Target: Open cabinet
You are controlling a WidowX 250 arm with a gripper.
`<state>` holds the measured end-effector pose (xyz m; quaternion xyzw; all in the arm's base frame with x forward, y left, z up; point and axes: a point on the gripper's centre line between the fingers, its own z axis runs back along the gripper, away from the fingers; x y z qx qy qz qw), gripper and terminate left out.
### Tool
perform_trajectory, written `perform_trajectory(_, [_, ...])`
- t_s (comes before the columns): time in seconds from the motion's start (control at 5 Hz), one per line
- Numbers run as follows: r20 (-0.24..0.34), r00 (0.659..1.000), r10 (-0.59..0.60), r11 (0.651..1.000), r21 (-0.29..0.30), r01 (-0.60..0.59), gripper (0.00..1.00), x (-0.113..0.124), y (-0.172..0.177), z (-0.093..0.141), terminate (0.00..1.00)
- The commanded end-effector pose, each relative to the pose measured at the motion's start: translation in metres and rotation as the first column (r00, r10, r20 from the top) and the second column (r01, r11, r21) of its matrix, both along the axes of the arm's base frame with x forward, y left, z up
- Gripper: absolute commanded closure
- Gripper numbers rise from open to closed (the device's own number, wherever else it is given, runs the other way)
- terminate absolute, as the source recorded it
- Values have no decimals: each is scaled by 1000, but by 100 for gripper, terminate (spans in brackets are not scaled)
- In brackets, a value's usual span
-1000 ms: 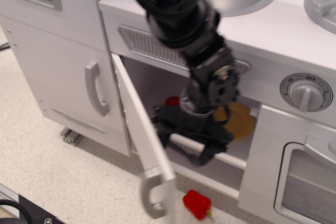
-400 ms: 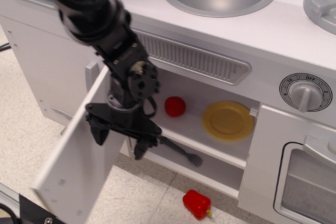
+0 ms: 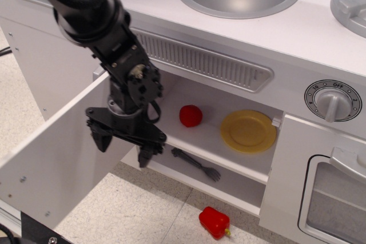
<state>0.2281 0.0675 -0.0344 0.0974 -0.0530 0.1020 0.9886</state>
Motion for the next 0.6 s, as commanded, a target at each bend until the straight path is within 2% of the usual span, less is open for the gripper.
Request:
perform_trajectory(0.0, [23, 1000, 5, 1000, -11, -4, 0, 5, 5, 15, 0])
perform_trajectory(0.2, [23, 1000, 5, 1000, -11, -4, 0, 5, 5, 15, 0])
perform_trajectory(0.4, [23, 1000, 5, 1000, -11, -4, 0, 5, 5, 15, 100])
